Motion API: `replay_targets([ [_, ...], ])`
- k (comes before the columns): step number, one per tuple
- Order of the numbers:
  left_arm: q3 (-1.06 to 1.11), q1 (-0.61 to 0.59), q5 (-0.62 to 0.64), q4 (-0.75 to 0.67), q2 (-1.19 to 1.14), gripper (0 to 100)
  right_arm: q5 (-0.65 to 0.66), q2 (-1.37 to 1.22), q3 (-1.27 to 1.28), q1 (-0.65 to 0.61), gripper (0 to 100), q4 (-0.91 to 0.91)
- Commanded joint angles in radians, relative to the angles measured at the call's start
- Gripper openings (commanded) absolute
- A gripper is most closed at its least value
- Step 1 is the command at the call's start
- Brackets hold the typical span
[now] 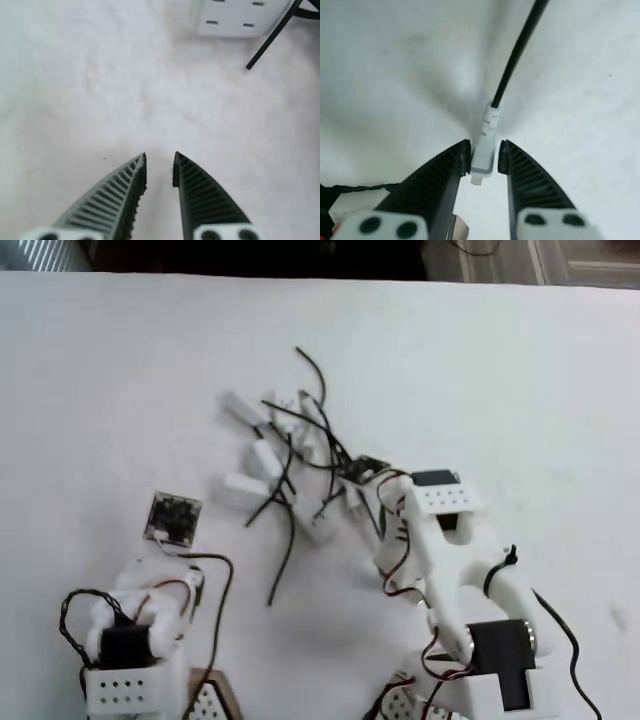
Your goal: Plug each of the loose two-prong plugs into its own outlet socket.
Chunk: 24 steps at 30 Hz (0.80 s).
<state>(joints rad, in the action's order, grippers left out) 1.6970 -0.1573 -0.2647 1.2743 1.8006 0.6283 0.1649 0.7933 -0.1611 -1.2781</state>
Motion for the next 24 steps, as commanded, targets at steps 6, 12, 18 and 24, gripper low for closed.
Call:
replay_targets([
  [6,-0.005,-0.001,0.0,0.003,0.008,11,-0.006,-0.065,-0.046,0.001,5.7,0.001],
  [12,-0.005,-0.001,0.0,0.003,0.008,11,-0.002,-0.099,-0.112,0.039,1.8,-0.004],
  [18,-0.005,-0.001,0.0,0.003,0.008,11,0.0,0.041,-0.117,0.033,1.8,-0.104],
  [24,-0.005,0.002,0.0,0.002,0.008,11,0.0,0.357,-0.155,0.033,1.8,-0.283],
])
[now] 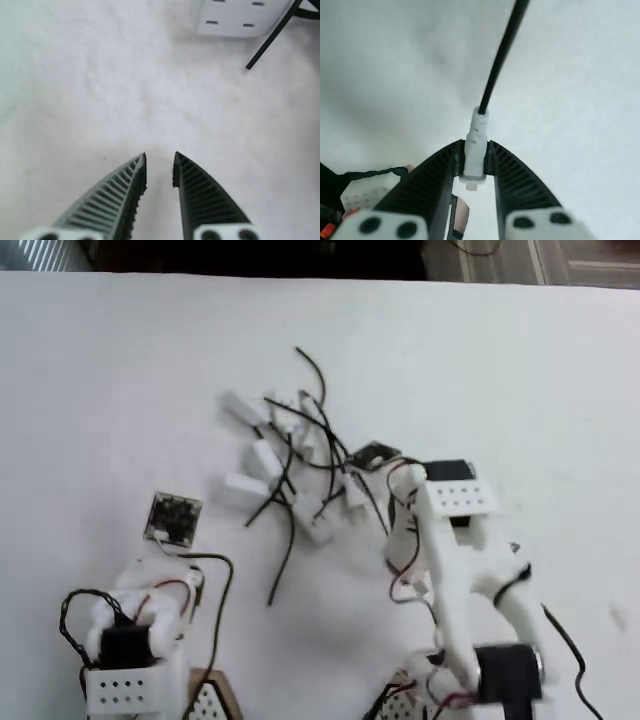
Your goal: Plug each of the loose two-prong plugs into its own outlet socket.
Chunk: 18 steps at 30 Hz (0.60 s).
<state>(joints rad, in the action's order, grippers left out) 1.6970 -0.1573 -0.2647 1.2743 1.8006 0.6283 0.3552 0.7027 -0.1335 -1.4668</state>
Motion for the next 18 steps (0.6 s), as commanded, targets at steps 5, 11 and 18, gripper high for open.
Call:
replay_targets([
  [5,-0.02,-0.004,-0.006,-0.026,0.008,11,-0.008,0.357,-0.137,0.005,1.8,-0.191],
  [11,-0.034,0.002,0.0,-0.252,0.008,11,-0.117,0.467,-0.135,-0.042,1.8,-0.133],
  [18,-0.103,0.038,0.112,-0.519,0.008,11,-0.316,0.605,-0.133,-0.291,1.8,-0.028],
])
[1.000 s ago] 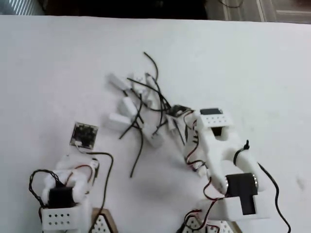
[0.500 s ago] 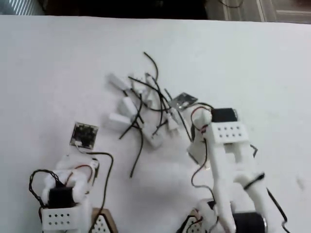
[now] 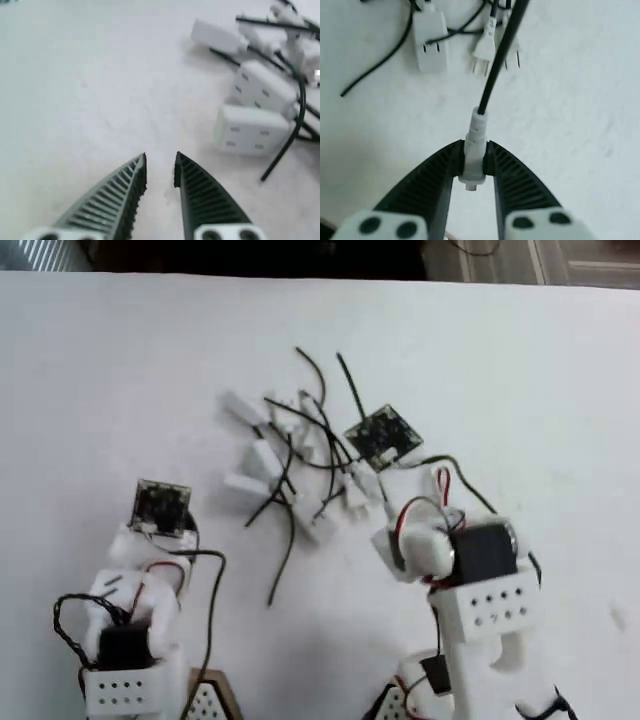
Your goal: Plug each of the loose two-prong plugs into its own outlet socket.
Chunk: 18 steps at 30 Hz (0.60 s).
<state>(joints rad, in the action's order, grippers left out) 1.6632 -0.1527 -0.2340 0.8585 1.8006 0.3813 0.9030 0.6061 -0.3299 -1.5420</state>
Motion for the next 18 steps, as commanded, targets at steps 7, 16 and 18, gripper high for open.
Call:
replay_targets([
  [7,-0.16,0.13,0.269,-0.173,0.008,11,-0.183,0.097,0.043,-0.288,1.8,0.136],
  [16,-0.221,0.262,0.339,-0.172,0.008,11,-0.219,0.154,0.163,-0.461,1.8,0.292],
  [18,-0.232,0.291,0.338,-0.172,0.008,11,-0.241,0.211,0.189,-0.495,1.7,0.318],
])
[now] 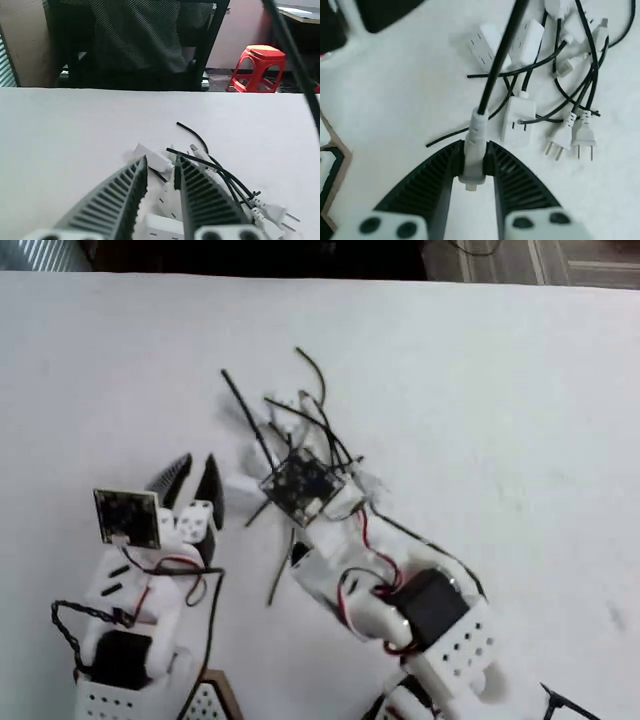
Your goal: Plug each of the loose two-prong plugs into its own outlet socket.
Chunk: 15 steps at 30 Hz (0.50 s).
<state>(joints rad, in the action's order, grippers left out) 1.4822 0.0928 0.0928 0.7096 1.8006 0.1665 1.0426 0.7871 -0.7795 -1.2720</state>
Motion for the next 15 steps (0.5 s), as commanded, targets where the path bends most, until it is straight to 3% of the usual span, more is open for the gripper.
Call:
replay_targets([
  [1,-0.058,0.059,0.011,-0.018,0.008,11,-0.026,0.102,0.023,-0.058,1.7,0.062],
  [6,-0.066,0.165,0.003,-0.015,0.01,11,-0.026,0.22,0.114,-0.071,1.7,0.133],
  [15,-0.127,0.341,-0.172,0.037,0.024,11,-0.028,0.205,0.14,-0.068,1.7,0.156],
])
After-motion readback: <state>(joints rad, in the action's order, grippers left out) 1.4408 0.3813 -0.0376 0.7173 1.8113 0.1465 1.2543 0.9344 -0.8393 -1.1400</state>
